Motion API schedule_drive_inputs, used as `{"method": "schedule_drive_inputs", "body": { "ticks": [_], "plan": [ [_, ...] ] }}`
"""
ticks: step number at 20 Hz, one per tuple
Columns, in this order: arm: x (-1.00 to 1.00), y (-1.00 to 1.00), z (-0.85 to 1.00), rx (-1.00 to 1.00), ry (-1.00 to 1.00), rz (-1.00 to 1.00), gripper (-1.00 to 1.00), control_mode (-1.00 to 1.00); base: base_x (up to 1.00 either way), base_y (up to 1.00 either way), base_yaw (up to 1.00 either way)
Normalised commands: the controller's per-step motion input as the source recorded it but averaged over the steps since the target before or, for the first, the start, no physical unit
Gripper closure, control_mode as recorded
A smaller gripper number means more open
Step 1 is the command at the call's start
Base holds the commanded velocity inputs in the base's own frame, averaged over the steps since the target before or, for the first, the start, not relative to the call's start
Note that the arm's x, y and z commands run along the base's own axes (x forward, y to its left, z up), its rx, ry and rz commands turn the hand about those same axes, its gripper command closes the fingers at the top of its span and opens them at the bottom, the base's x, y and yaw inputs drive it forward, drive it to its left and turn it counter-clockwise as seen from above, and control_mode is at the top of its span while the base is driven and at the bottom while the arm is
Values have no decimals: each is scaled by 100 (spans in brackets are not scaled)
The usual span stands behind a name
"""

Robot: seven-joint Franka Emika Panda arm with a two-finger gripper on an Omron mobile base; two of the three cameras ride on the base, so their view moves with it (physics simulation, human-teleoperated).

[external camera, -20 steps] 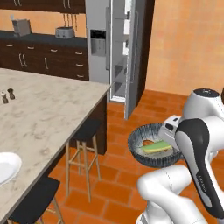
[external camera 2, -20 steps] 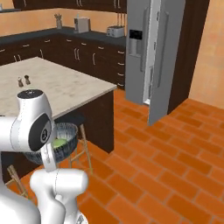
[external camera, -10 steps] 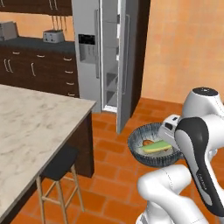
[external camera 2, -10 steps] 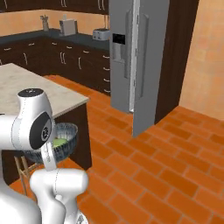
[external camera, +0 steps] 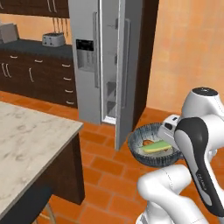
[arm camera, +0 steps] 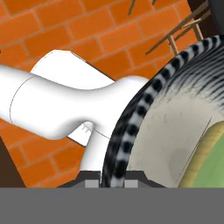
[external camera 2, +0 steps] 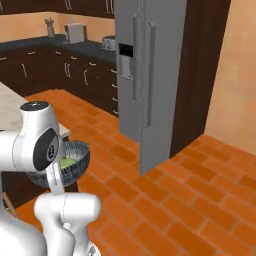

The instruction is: Pick the chicken drumstick and corn from their plates and place them in the bowl. Then put the bowl in the fridge.

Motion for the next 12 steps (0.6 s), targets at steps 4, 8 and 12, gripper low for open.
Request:
{"method": "schedule_drive_inputs", "body": {
  "ticks": [4,8,12],
  "plan": [
    [0,0,0,0,0,0,100,100,100,-58,36],
    [0,0,0,0,0,0,100,100,100,-52,43],
    [0,0,0,0,0,0,100,100,100,-47,43]
  ]
}}
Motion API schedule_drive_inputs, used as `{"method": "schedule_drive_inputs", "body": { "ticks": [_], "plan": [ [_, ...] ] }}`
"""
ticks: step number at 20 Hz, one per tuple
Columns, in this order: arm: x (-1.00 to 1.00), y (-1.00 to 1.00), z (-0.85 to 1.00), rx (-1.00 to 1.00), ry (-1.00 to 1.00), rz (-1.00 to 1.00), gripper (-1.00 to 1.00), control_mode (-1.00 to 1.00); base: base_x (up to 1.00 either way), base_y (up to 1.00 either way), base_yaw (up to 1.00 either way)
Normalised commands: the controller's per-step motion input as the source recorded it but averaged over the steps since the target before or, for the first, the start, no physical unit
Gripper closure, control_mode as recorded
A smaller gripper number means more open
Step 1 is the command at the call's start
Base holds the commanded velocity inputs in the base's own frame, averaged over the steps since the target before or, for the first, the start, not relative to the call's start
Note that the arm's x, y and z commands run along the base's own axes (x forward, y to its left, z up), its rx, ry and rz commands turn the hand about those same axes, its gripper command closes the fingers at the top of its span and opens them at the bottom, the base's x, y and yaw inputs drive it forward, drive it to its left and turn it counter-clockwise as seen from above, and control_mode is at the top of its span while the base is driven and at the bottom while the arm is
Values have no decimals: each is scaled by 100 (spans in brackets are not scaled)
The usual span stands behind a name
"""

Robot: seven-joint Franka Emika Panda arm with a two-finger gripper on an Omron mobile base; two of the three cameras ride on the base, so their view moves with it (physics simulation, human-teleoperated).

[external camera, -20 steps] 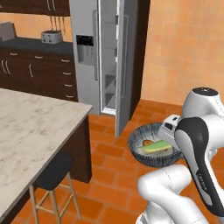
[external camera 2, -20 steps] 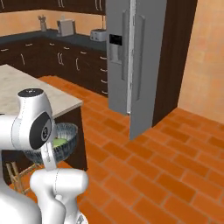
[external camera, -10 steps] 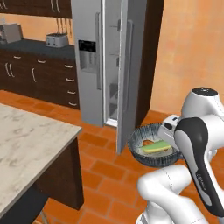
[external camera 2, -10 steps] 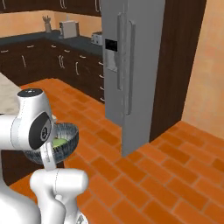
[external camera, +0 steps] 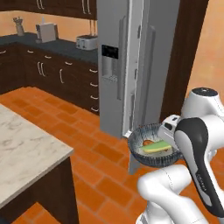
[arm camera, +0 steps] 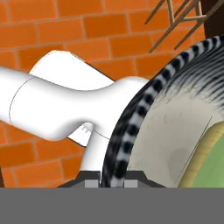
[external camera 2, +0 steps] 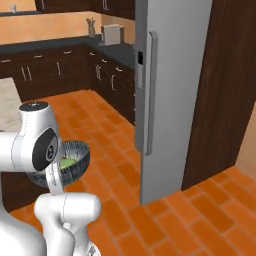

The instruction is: Pick the chicken drumstick and corn from their plates and place them in the bowl. Then put the bowl in the fridge.

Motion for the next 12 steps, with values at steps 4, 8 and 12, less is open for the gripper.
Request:
{"method": "schedule_drive_inputs", "body": {
  "ticks": [4,8,12],
  "plan": [
    [0,0,0,0,0,0,100,100,100,-12,40],
    [0,0,0,0,0,0,100,100,100,13,26],
    [0,0,0,0,0,0,100,100,100,38,14]
  ]
}}
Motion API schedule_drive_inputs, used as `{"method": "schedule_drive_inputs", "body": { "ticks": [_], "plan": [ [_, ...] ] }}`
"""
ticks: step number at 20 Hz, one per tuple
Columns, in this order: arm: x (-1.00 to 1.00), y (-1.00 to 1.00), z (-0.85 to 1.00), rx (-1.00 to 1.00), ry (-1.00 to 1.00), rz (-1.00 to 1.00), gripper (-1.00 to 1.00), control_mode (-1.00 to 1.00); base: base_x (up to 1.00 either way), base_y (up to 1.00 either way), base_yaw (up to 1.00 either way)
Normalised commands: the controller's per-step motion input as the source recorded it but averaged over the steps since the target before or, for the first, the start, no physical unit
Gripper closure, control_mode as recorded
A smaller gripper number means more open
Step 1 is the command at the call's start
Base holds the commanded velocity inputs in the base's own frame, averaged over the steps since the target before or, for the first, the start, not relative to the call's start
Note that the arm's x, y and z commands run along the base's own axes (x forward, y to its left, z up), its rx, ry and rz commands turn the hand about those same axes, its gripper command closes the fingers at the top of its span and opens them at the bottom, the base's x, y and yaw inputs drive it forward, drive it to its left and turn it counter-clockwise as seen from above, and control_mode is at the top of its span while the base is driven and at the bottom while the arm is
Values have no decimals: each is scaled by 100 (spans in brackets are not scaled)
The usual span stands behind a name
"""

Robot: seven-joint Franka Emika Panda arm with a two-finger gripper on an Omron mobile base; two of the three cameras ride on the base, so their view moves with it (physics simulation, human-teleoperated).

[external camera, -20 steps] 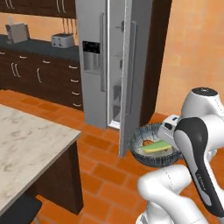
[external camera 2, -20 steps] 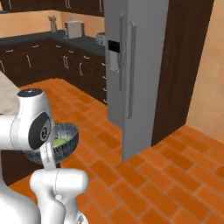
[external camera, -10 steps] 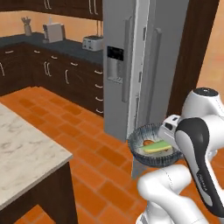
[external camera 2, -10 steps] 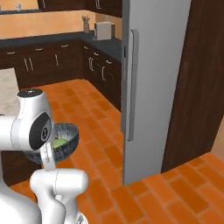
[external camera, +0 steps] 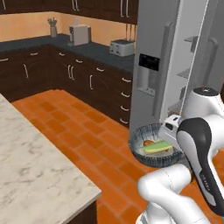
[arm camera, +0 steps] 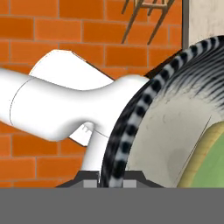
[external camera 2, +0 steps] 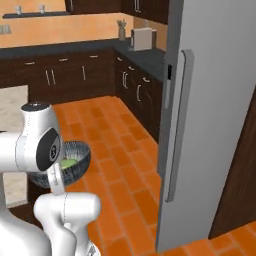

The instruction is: Pick the chicken drumstick and corn from their plates and place them in the bowl. Then put the bowl in the fridge.

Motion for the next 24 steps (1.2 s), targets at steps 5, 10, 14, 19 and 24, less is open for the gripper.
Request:
{"method": "schedule_drive_inputs", "body": {
  "ticks": [5,10,14,19,24],
  "plan": [
    [0,0,0,0,0,0,100,100,100,-15,17],
    [0,0,0,0,0,0,100,100,100,-34,31],
    [0,0,0,0,0,0,100,100,100,-16,18],
    [0,0,0,0,0,0,100,100,87,25,-16],
    [0,0,0,0,0,0,100,100,64,29,-56]
  ]
}}
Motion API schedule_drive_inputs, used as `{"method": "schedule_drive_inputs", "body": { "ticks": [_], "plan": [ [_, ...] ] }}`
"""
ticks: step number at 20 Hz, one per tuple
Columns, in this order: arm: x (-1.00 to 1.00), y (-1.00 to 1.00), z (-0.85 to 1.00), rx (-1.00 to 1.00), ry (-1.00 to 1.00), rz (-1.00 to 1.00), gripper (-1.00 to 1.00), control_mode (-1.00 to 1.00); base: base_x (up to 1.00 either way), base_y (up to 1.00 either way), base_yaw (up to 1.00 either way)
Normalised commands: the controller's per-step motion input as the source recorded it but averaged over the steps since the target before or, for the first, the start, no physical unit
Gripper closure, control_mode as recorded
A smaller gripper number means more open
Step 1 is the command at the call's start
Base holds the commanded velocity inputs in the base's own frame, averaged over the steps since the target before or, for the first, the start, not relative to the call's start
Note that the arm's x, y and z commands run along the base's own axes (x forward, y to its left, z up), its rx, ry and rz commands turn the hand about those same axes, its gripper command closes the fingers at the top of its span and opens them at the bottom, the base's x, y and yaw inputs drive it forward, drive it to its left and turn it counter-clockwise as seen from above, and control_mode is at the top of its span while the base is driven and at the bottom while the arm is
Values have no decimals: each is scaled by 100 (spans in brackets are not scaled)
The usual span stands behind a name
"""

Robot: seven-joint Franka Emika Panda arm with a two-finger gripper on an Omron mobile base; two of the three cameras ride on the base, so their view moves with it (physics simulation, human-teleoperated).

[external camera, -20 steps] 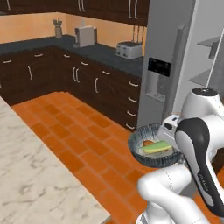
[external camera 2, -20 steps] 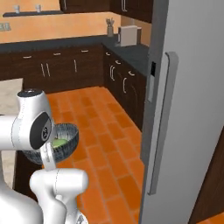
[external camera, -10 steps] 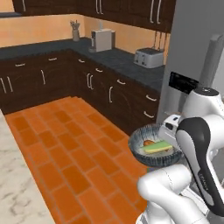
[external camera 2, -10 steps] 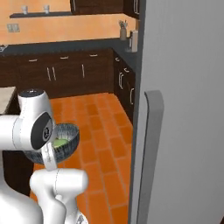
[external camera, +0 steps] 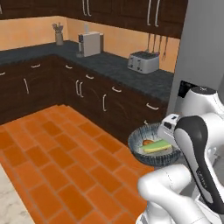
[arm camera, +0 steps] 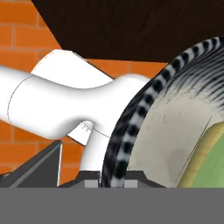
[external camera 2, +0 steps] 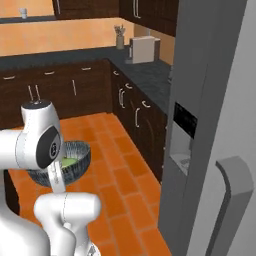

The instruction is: Pick the chicken drumstick and corn from their plates and place them in the bowl. Then put the bowl in the fridge.

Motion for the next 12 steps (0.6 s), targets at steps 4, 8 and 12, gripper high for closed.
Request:
{"method": "schedule_drive_inputs", "body": {
  "ticks": [4,8,12],
  "plan": [
    [0,0,0,0,0,0,100,100,27,30,-77],
    [0,0,0,0,0,0,100,100,9,17,-84],
    [0,0,0,0,0,0,100,100,74,28,-50]
  ]
}}
